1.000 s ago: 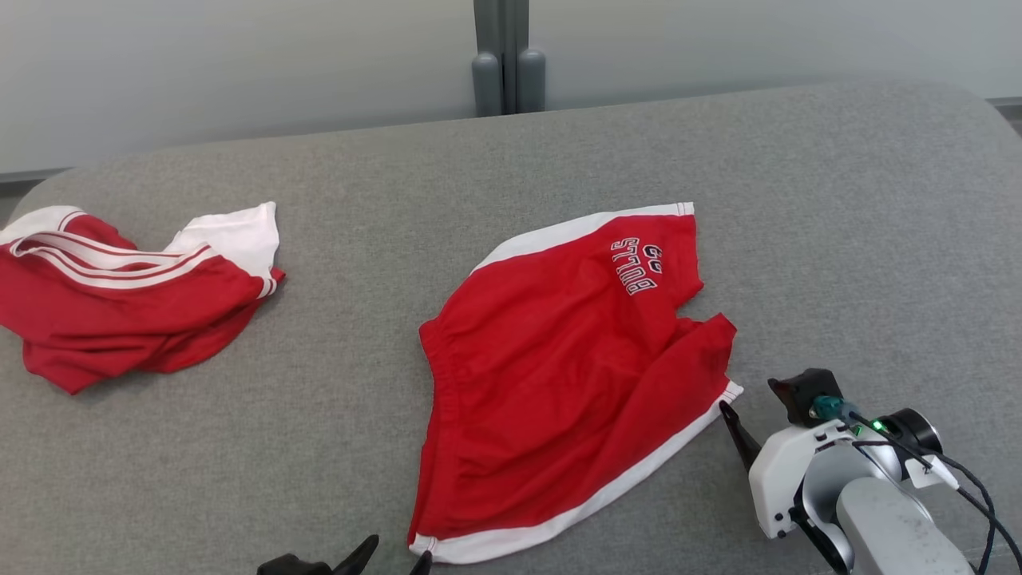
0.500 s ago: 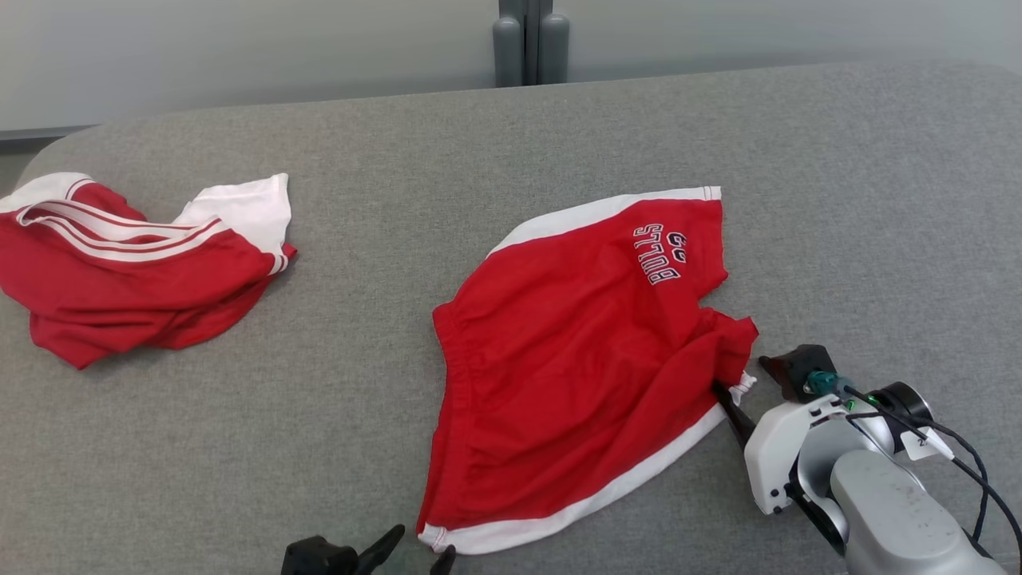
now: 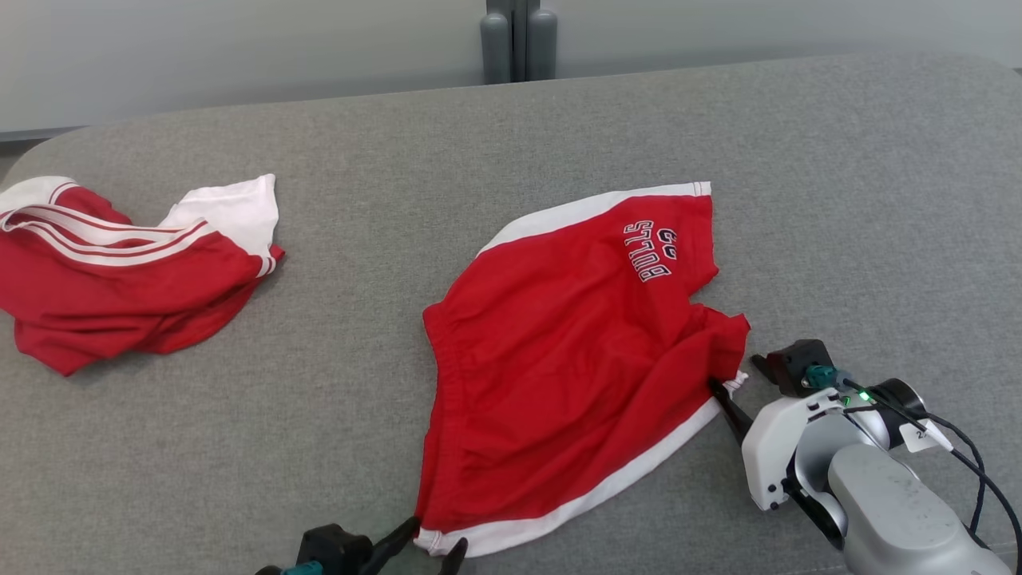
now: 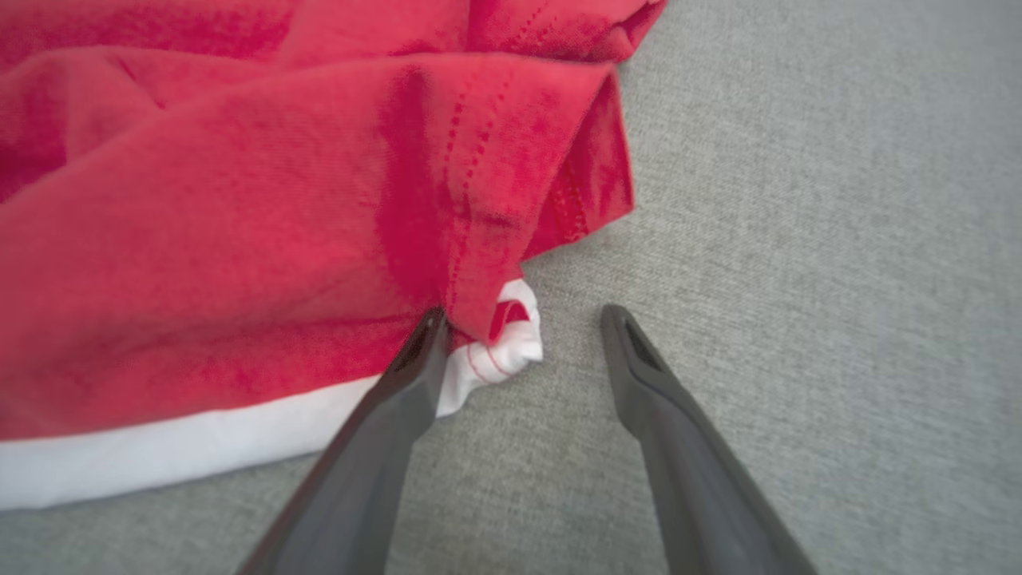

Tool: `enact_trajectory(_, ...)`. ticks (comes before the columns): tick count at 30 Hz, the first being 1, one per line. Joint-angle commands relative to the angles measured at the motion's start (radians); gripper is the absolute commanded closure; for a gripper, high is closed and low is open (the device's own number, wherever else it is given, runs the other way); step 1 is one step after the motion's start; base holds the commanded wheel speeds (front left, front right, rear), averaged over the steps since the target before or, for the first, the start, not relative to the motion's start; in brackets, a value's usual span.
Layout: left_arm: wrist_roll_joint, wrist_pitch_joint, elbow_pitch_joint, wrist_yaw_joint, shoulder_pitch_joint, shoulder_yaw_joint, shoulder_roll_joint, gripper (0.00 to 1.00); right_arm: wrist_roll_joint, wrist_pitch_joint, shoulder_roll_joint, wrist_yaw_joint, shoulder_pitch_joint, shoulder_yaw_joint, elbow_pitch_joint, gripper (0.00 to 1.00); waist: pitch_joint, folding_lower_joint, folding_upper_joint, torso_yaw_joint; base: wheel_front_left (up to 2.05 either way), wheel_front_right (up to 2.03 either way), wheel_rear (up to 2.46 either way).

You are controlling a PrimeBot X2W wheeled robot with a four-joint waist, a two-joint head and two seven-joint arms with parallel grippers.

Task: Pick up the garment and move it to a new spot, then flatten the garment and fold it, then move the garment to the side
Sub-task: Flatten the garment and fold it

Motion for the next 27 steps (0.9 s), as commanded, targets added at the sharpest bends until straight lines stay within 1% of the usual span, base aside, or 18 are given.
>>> enact_trajectory(1,-0.013,-0.004,0.009,-0.002,-0.026,-0.013,-0.003,0.58,0.019,0.021,-0.004,-0.002,0.005,0.01,0.019,0.63,0.003,0.0,0.0,-0.003,0.0,0.0,0.0)
enact_trajectory(2,-0.02,-0.006,0.016,-0.002,-0.034,-0.021,-0.004,1.0,0.03,0.028,-0.001,-0.002,0.005,0.015,0.021,1.0,0.004,0.0,0.0,-0.005,0.0,0.0,0.0)
enact_trajectory(5,-0.05,-0.018,0.042,-0.002,-0.055,-0.051,0.004,1.0,0.095,0.055,0.008,-0.002,0.013,0.02,0.016,1.0,-0.002,0.0,0.0,-0.013,0.0,0.0,0.0)
enact_trajectory(8,-0.089,-0.021,0.047,-0.002,-0.062,-0.064,0.006,1.0,0.181,0.063,0.005,-0.002,0.035,-0.01,-0.022,1.0,-0.016,0.0,0.0,-0.021,0.0,0.0,0.0)
enact_trajectory(10,-0.136,-0.024,0.021,-0.002,-0.05,-0.058,0.016,1.0,0.263,0.066,0.001,-0.002,0.051,-0.041,-0.082,1.0,-0.029,0.0,0.0,-0.029,0.0,0.0,0.0)
enact_trajectory(12,-0.191,-0.018,-0.036,-0.002,-0.032,-0.044,0.026,1.0,0.351,0.081,-0.021,-0.002,0.078,-0.081,-0.173,1.0,-0.042,0.0,0.0,-0.04,0.0,0.0,0.0)
enact_trajectory(14,-0.25,-0.008,-0.125,-0.002,-0.014,-0.023,0.047,1.0,0.448,0.108,-0.049,-0.002,0.122,-0.124,-0.297,1.0,-0.053,0.0,0.0,-0.052,0.0,0.0,0.0)
enact_trajectory(16,-0.3,0.012,-0.24,0.001,0.001,0.002,0.071,1.0,0.537,0.142,-0.088,-0.002,0.171,-0.18,-0.449,1.0,-0.061,0.0,0.0,-0.067,0.0,0.0,0.0)
enact_trajectory(17,-0.319,0.026,-0.309,0.008,0.006,0.017,0.088,1.0,0.578,0.158,-0.111,-0.002,0.197,-0.222,-0.536,1.0,-0.064,0.0,0.0,-0.076,0.0,0.0,0.0)
enact_trajectory(20,-0.359,0.065,-0.493,0.042,0.003,0.06,0.129,1.0,0.664,0.211,-0.141,-0.001,0.267,-0.339,-0.745,1.0,-0.067,0.0,0.0,-0.103,0.0,0.0,0.0)
enact_trajectory(23,-0.387,0.117,-0.689,0.083,-0.041,0.103,0.162,1.0,0.725,0.278,-0.138,-0.001,0.316,-0.467,-0.958,1.0,-0.059,0.0,0.0,-0.133,0.0,0.0,0.0)
enact_trajectory(25,-0.406,0.152,-0.788,0.11,-0.082,0.134,0.176,1.0,0.757,0.326,-0.118,-0.001,0.323,-0.536,-1.078,1.0,-0.049,0.0,0.0,-0.154,0.0,0.0,0.0)
enact_trajectory(27,-0.434,0.198,-0.861,0.135,-0.134,0.158,0.181,1.0,0.778,0.373,-0.094,-0.001,0.301,-0.591,-1.165,1.0,-0.035,0.0,0.0,-0.174,0.0,0.0,0.0)
